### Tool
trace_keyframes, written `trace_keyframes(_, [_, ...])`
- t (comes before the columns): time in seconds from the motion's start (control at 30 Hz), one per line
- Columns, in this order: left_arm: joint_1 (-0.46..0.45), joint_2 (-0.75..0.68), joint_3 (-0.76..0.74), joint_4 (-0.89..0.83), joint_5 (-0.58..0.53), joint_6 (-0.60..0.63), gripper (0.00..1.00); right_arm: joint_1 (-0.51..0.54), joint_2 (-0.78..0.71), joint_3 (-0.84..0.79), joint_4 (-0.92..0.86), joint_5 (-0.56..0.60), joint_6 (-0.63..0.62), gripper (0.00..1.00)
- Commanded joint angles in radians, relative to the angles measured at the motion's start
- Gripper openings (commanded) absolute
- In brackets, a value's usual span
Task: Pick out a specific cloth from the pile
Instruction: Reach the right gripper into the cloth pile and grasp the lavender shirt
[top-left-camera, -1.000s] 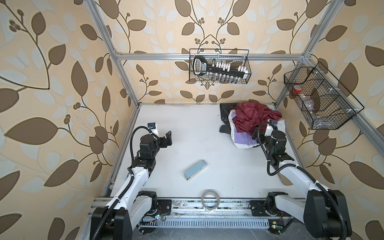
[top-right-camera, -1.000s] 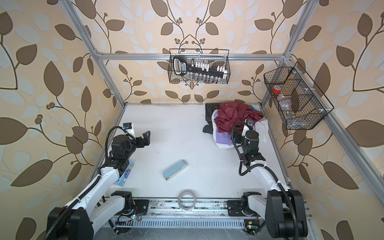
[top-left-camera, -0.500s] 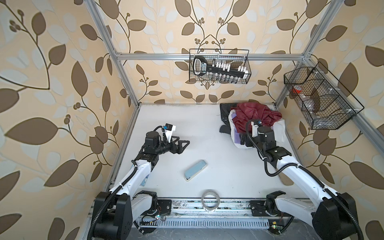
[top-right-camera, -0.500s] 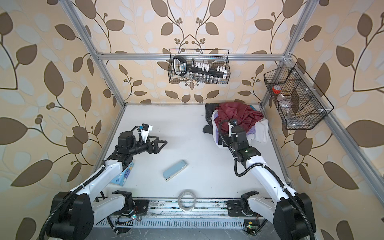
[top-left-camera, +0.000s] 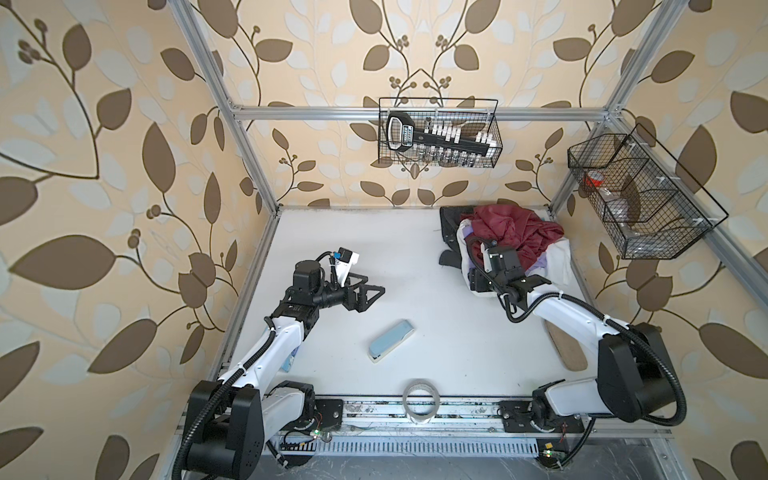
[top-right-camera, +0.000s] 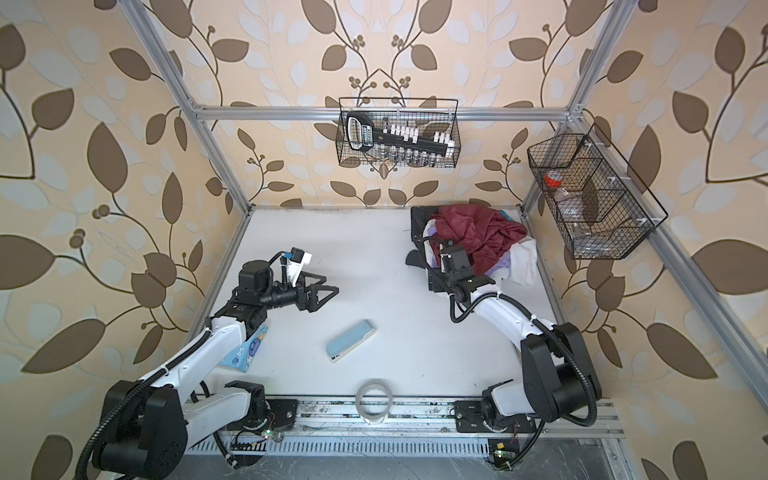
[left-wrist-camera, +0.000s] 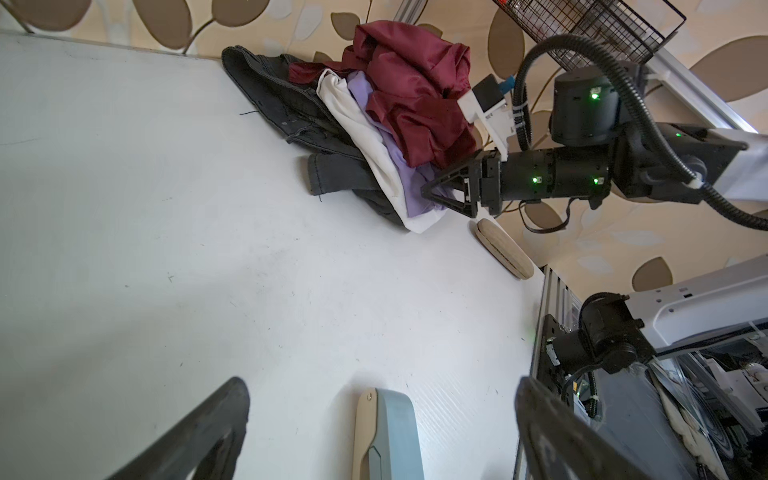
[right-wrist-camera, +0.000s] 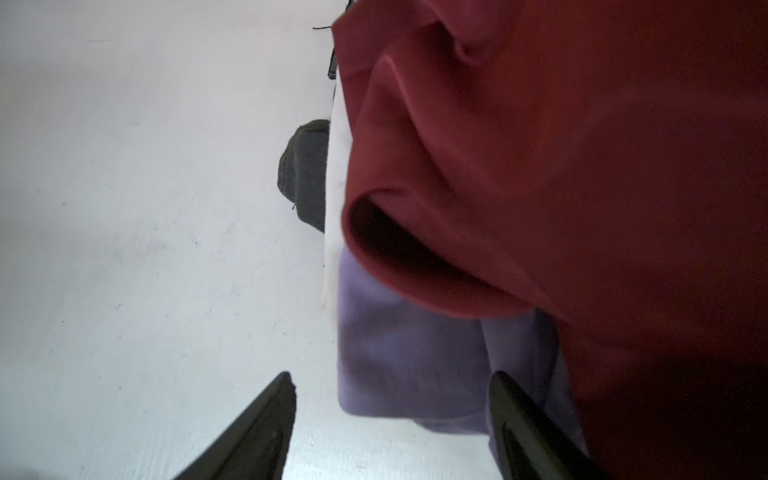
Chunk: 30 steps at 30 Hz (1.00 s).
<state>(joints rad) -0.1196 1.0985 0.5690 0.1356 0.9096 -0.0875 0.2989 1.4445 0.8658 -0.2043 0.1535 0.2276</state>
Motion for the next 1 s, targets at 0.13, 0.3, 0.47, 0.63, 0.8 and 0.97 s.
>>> trace_keyframes(0.13, [-0.018, -0.035, 0.041, -0.011, 0.032, 0.047, 0.99, -0.070, 0.040, 0.042, -0.041, 0.038, -0.017, 0.75])
trace_keyframes(0.3, [-0.020, -0.034, 0.045, -0.017, 0.031, 0.054, 0.99, -0.111, 0.037, 0.029, -0.035, 0.030, -0.025, 0.75])
trace_keyframes(0.47, [-0.021, -0.029, 0.046, -0.019, 0.032, 0.056, 0.99, -0.117, 0.068, 0.036, -0.020, 0.005, -0.031, 0.69])
trace_keyframes(0.63, [-0.022, -0.031, 0.045, -0.021, 0.031, 0.057, 0.99, -0.117, 0.099, 0.050, -0.018, -0.023, -0.031, 0.42])
trace_keyframes(0.8, [-0.022, -0.032, 0.047, -0.024, 0.026, 0.057, 0.99, -0.117, 0.080, 0.051, -0.018, -0.024, -0.027, 0.16])
trace_keyframes(0.97, [-0.023, -0.037, 0.045, -0.025, 0.029, 0.059, 0.99, -0.117, 0.036, 0.065, -0.035, -0.019, -0.025, 0.00])
